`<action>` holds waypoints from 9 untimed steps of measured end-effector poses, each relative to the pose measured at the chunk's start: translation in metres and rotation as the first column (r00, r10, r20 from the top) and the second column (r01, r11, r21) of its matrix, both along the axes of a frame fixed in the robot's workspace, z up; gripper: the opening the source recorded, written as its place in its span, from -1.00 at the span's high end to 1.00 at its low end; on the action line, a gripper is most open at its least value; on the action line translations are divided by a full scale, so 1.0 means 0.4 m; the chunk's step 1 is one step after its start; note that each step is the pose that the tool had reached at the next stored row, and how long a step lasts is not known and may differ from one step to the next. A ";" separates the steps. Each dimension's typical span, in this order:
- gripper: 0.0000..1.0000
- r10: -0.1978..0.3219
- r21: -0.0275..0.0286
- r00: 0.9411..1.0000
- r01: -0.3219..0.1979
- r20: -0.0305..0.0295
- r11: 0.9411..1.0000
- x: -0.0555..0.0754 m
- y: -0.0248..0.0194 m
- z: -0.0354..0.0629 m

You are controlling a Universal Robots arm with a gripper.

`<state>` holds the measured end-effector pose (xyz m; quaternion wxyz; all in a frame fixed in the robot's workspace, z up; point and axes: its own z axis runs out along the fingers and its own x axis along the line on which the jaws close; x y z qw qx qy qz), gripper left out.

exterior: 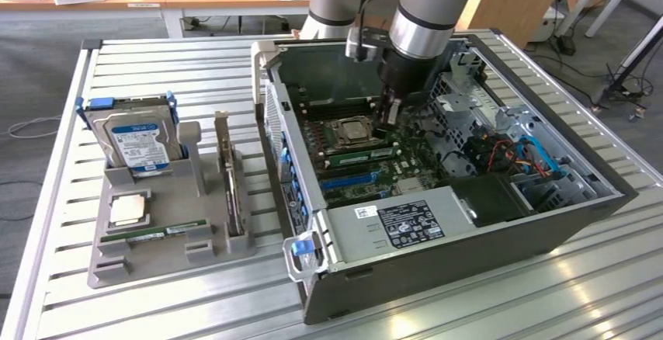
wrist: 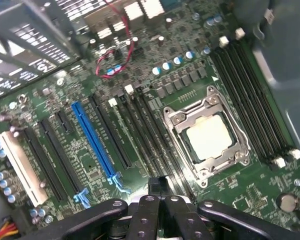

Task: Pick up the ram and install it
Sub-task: 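Press down the ram until it locks into place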

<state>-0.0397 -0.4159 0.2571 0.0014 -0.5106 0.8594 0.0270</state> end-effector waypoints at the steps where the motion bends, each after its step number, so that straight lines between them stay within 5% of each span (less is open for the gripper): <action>1: 0.79 -0.014 0.000 1.000 0.014 0.000 1.000 0.000 0.000 0.000; 9: 0.79 -0.125 0.000 0.992 0.125 0.000 0.992 -0.002 0.000 0.000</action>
